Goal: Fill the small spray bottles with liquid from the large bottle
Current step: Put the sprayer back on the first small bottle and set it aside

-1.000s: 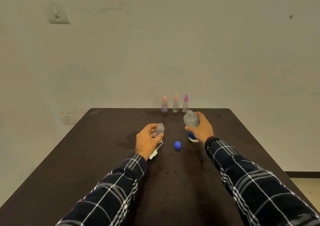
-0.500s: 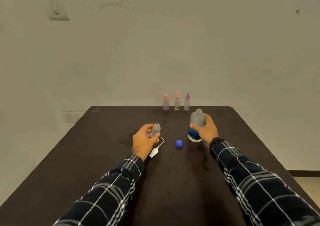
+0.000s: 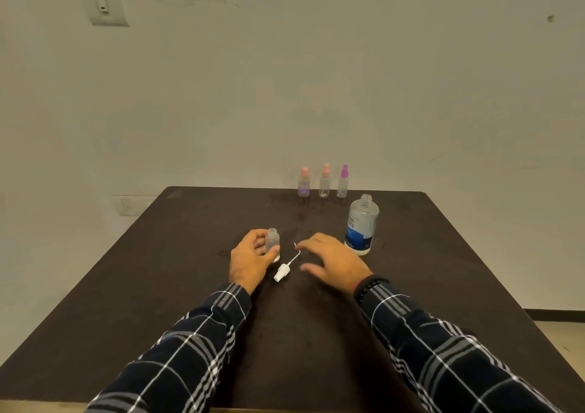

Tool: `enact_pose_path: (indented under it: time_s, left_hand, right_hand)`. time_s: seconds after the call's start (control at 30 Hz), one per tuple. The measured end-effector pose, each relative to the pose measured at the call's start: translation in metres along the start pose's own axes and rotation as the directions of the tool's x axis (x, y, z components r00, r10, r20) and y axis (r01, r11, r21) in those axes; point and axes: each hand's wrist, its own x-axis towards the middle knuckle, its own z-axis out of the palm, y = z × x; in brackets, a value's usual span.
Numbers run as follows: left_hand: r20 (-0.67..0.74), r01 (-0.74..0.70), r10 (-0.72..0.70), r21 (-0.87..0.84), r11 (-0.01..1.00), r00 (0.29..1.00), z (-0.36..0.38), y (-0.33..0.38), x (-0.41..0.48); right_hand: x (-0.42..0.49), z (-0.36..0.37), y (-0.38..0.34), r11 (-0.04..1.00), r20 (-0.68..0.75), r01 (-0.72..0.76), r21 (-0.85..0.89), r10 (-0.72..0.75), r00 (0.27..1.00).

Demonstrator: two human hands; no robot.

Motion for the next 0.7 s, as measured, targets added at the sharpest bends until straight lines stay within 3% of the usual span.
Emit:
enact_pose_path:
  time_s: [0.07,0.47,0.53,0.6,0.63,0.7]
  left_hand:
    - [0.012,0.007,-0.008,0.032,0.999,1.0,-0.005,0.001,0.001]
    - [0.034,-0.017,0.012,0.128,0.992,0.999,-0.011,0.006,0.003]
    - [0.036,-0.018,0.014,0.119,0.993,0.999,-0.011,0.004,0.003]
    - [0.033,-0.015,0.011,0.113,0.993,0.999,-0.01,0.005,0.003]
    - [0.031,-0.014,0.011,0.115,0.993,0.999,-0.01,0.005,0.002]
    - [0.033,-0.011,0.007,0.128,0.992,0.999,-0.01,0.007,0.002]
  right_hand:
    - [0.009,0.011,-0.006,0.998,0.098,0.055,-0.04,-0.051,0.994]
    - [0.029,0.038,-0.016,0.965,0.075,0.204,-0.167,-0.194,0.978]
    - [0.026,0.033,-0.015,0.989,-0.104,0.145,-0.041,-0.148,0.983]
    - [0.026,0.023,-0.015,0.958,-0.391,0.037,0.284,0.081,0.917]
    - [0.026,0.016,-0.016,0.885,-0.468,0.029,0.465,0.218,0.856]
    - [0.032,0.002,-0.021,0.708,-0.47,0.054,0.704,0.408,0.783]
